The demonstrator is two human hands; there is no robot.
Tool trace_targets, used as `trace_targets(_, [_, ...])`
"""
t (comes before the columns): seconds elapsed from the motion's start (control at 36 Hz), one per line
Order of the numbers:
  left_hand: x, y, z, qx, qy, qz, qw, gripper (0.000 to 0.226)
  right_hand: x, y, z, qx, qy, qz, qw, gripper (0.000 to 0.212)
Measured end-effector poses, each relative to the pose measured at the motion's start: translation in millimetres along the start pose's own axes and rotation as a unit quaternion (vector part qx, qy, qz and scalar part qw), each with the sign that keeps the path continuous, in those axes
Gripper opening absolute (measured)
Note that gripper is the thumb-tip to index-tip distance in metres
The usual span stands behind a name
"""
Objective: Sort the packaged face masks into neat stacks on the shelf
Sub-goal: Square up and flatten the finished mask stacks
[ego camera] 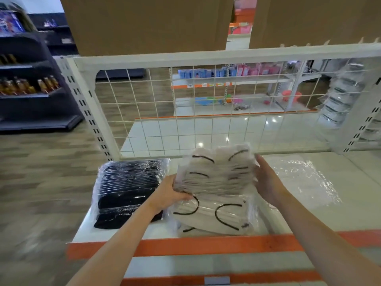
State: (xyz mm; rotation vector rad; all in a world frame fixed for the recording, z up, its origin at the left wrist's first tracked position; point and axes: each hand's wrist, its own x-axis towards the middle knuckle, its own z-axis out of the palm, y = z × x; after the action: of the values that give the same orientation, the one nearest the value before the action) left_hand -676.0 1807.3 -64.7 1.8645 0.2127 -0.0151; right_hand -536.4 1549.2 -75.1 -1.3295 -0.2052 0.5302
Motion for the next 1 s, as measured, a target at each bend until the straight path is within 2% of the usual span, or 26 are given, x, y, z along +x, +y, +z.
trace_targets(0.06, [-3.3,-1.2,-1.7,0.004,-0.009,-0.003,1.0,0.044,-1.5,-3.2,2.6,0.021,0.006,0.003,1.0,0.039])
trace_targets(0.14, [-6.7,1.6,-1.0,0.019,-0.016,0.006,1.0,0.065,-6.4,-4.1,3.8,-0.021,0.003,0.016,1.0,0.048])
trace_targets(0.25, [-8.8,1.5,1.3,0.028,-0.011,0.007,1.0,0.071,-14.7,0.7,-1.1,-0.111,-0.051,0.033,0.992,0.068])
trace_targets(0.33, [-6.2,-9.8,-0.9,-0.002,-0.025,0.008,1.0,0.091,-21.1,6.0,-7.8,-0.141,-0.137,0.054,0.979,0.091])
trace_targets(0.42, [-2.6,-12.5,-0.1,0.039,-0.015,0.004,0.999,0.085,-24.3,9.6,-11.5,-0.172,-0.173,0.09,0.966,0.09])
trace_targets(0.47, [1.4,-10.8,4.1,0.073,0.015,0.016,0.997,0.073,-22.5,12.1,-9.8,-0.25,-0.161,0.091,0.95,0.09])
trace_targets(0.53, [4.8,-3.7,9.0,0.087,0.042,0.033,0.995,0.071,-18.1,12.9,-6.2,-0.293,-0.108,0.062,0.948,0.095])
trace_targets(0.61, [8.0,6.9,13.6,0.088,0.092,0.055,0.99,0.088,-14.9,5.5,-0.6,-0.253,-0.025,-0.017,0.967,0.076])
trace_targets(0.67, [10.3,8.5,11.9,0.079,0.11,0.061,0.989,0.103,-14.4,0.4,-1.3,-0.238,-0.023,-0.039,0.97,0.074])
trace_targets(0.81, [10.7,-6.0,8.8,0.081,0.108,0.062,0.989,0.089,-19.9,6.8,-7.6,-0.28,-0.071,0.031,0.957,0.111])
trace_targets(0.86, [7.6,-14.5,11.3,0.025,0.137,0.059,0.988,0.085,-24.0,12.2,-8.1,-0.273,-0.073,0.035,0.959,0.115])
trace_targets(0.92, [3.8,-19.3,18.7,-0.054,0.167,0.057,0.983,0.084,-27.3,17.8,-5.2,-0.259,-0.074,0.028,0.963,0.109])
trace_targets(1.0, [3.4,-20.9,34.2,-0.098,0.188,0.061,0.975,0.078,-23.6,30.2,1.5,-0.271,-0.018,0.002,0.962,0.083])
